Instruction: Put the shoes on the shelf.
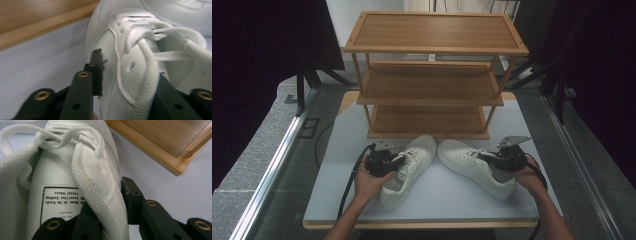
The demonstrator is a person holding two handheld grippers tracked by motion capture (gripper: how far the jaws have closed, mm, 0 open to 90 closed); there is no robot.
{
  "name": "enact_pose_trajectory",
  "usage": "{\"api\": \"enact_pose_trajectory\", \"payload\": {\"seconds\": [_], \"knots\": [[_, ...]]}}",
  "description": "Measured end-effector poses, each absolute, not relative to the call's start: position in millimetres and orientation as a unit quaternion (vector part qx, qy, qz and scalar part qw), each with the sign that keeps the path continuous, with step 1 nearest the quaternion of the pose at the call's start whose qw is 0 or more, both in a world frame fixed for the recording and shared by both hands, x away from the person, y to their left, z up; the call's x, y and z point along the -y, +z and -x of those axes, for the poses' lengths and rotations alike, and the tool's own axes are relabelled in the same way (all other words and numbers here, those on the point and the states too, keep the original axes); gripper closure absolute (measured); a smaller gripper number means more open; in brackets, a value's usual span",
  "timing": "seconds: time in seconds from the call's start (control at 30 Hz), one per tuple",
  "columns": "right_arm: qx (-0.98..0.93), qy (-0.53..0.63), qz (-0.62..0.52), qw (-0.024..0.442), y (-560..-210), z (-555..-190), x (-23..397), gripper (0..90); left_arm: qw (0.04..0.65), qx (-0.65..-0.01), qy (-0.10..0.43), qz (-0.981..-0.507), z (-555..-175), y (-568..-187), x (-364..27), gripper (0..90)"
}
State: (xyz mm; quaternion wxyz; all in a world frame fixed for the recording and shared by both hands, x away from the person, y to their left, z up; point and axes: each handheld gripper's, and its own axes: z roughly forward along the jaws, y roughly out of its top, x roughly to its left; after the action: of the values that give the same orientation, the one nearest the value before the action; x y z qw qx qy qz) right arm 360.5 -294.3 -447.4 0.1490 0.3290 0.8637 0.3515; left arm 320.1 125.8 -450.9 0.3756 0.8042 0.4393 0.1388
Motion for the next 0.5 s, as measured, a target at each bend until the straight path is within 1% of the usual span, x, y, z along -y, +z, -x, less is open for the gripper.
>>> {"api": "enact_pose_trajectory", "payload": {"seconds": [0.07, 0.13, 0.17, 0.2, 0.27, 0.4, 0.5], "knots": [[-0.863, 0.354, -0.325, 0.153, -446.9, -359.5, 294.0, 75.6, 0.368, -0.435, 0.151, -0.808, -319.1, -450.6, -123.5, 75.7], [-0.858, 0.366, -0.324, 0.162, -446.4, -358.3, 294.7, 72.6, 0.363, -0.432, 0.156, -0.811, -318.8, -450.7, -122.7, 79.2], [-0.858, 0.366, -0.324, 0.162, -446.4, -358.3, 294.7, 72.6, 0.361, -0.429, 0.162, -0.812, -318.5, -450.9, -122.0, 79.2], [-0.857, 0.369, -0.322, 0.158, -446.8, -358.4, 295.2, 75.4, 0.358, -0.427, 0.166, -0.814, -318.1, -450.8, -121.4, 80.2], [-0.856, 0.370, -0.324, 0.158, -446.7, -358.7, 295.6, 78.1, 0.355, -0.425, 0.170, -0.815, -317.8, -450.8, -120.7, 81.4], [-0.856, 0.369, -0.325, 0.161, -446.3, -357.9, 295.1, 80.3, 0.358, -0.428, 0.168, -0.812, -317.7, -450.5, -121.4, 81.7], [-0.853, 0.372, -0.330, 0.161, -446.1, -357.4, 295.7, 81.3, 0.373, -0.436, 0.157, -0.804, -318.0, -451.4, -125.4, 82.2]]}}
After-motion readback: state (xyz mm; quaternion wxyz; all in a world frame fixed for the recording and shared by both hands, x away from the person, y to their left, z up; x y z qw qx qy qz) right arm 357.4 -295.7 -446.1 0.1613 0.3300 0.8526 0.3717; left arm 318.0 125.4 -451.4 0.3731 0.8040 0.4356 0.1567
